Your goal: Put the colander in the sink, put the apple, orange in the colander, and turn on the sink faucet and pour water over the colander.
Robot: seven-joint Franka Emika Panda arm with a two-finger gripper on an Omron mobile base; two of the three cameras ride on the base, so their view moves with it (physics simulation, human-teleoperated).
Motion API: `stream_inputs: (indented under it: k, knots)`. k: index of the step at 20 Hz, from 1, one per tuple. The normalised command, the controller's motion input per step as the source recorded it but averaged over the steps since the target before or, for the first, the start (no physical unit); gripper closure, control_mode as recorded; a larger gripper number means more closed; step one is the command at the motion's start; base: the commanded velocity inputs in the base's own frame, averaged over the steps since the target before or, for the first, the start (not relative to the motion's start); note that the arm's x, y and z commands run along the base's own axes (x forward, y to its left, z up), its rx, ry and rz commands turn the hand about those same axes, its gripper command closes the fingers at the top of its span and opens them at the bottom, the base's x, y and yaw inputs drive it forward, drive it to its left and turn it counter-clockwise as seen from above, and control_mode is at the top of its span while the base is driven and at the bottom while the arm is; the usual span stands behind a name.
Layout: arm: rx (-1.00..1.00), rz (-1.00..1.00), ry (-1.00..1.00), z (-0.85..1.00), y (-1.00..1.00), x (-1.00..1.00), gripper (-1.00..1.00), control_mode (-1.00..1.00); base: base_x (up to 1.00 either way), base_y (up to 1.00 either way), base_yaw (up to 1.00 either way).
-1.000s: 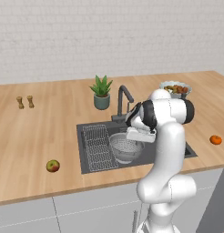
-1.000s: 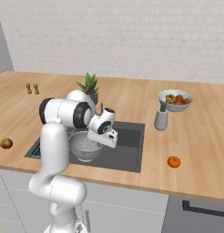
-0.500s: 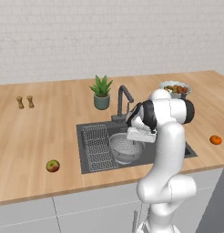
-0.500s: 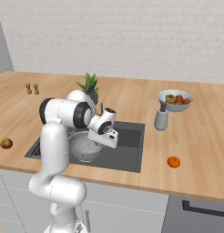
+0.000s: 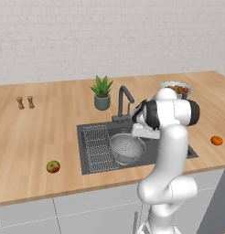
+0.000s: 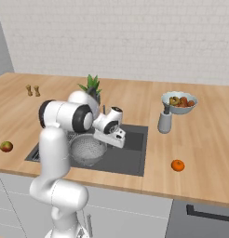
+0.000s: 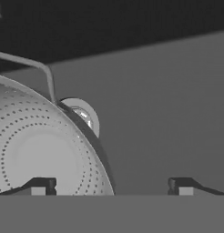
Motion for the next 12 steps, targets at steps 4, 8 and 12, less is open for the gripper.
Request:
stream_inputs:
  k: [4, 8, 12]
  knots:
    - [0.0, -0.01, -0.08, 0.79, -0.59, -0.18, -1.0, -1.0, 0.0, 0.0, 0.0]
    - [-0.02, -0.04, -0.04, 0.47, -0.73, -0.33, -1.0, -1.0, 0.0, 0.0, 0.0]
    - [-0.03, -0.06, 0.0, 0.49, -0.79, -0.29, -1.0, -1.0, 0.0, 0.0, 0.0]
